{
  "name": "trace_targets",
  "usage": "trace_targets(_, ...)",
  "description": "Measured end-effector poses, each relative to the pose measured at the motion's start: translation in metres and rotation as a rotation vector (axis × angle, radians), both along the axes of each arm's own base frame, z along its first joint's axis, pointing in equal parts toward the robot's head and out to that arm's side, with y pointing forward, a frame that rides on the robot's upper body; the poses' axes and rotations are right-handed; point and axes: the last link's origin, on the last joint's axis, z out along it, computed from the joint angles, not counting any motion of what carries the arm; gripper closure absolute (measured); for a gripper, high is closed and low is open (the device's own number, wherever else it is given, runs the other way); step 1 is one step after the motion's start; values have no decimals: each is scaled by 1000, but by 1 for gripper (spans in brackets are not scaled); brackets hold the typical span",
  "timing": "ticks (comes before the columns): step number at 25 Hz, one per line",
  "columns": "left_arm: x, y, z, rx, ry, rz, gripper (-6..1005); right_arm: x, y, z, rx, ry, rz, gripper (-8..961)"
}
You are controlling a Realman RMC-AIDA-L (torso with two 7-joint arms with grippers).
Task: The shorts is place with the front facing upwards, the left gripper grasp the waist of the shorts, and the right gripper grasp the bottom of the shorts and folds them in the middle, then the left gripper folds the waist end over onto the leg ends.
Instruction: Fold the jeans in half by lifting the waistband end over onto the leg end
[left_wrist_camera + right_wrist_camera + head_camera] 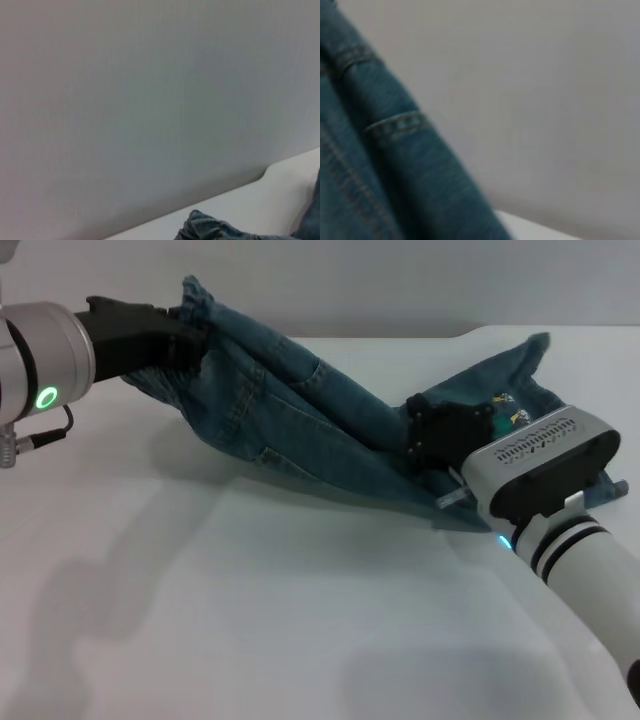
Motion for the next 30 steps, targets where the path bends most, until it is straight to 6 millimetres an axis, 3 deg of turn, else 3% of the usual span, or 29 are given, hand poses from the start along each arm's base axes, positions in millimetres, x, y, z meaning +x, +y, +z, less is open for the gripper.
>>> trace_targets(20, 25, 1, -5, 14, -26, -109, 821, -48, 0, -30, -167, 35, 143, 954)
trace_targets(27, 32, 2, -8, 11, -35, -133, 822, -55, 2, -34, -201, 54, 142, 954)
trace_targets(30, 31, 3, -7, 14, -34, -132, 822, -46, 2, -30, -179, 65, 118, 954)
